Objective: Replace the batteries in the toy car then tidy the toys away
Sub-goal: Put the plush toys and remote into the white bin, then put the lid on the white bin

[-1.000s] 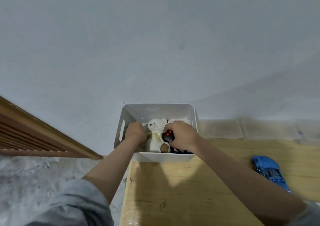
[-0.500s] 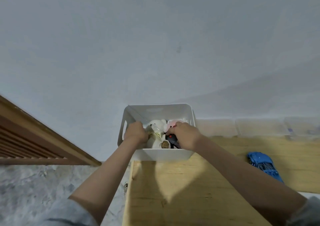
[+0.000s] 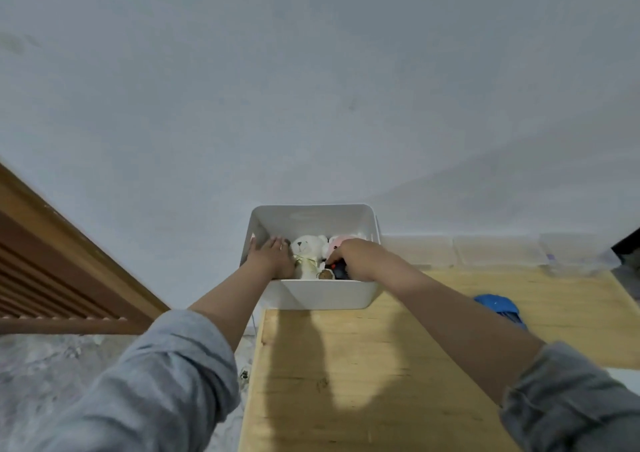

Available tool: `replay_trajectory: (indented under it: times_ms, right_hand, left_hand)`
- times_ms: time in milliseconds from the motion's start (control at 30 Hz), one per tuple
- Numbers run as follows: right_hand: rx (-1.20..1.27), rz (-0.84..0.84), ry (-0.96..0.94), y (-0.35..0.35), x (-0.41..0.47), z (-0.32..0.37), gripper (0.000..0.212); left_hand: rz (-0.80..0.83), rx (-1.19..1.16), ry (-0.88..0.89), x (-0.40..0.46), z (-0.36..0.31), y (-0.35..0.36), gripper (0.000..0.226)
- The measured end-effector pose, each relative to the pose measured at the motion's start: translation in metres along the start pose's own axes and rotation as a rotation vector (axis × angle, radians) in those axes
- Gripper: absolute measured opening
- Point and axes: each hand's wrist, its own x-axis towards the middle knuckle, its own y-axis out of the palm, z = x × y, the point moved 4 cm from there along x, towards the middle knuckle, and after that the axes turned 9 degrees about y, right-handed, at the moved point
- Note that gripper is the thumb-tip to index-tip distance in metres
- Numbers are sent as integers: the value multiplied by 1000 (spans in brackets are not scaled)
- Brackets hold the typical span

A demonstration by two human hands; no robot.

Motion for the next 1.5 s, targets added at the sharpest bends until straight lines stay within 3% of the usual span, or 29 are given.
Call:
replay_trajectory:
  times_ms: [200, 400, 500, 600, 700, 833, 1000, 1133, 1233, 1333, 1500]
  right_hand:
    - [59, -248, 64, -5, -12, -9, 45]
    - [195, -566, 133, 3, -71, -18, 37]
    - [229, -660, 92, 14, -113, -14, 40]
    - [294, -652, 188, 35, -149, -32, 37]
    - [396, -603, 296, 62, -183, -73, 37]
    - [476, -613, 411, 83, -239, -141, 38]
    - [429, -616, 614, 114, -312, -245, 40]
    - [334, -497, 776, 148, -360, -330, 48]
    - [283, -335, 1044, 165, -391, -374, 64]
    - [356, -162, 1204, 183, -408, -400, 81]
    - [523, -252, 1179, 182, -417, -409, 85]
  left_hand:
    - [-120, -198, 33, -19, -14, -15, 57]
    - [-507, -296, 131, -67, -50, -40, 31]
    - [-646, -372, 212, -80, -81, -35, 34]
    - [-769, -439, 307, -97, -125, -24, 40]
    - [-853, -558, 355, -118, -183, -7, 30]
    - [-814, -679, 353, -130, -275, 28, 31]
    - [-647, -798, 338, -136, -397, 65, 31]
    - [-508, -879, 297, -137, -476, 91, 29]
    - [-286, -868, 224, -129, -513, 110, 43]
    - [-194, -808, 143, -129, -534, 122, 54]
    - [-223, -816, 98, -131, -545, 126, 62]
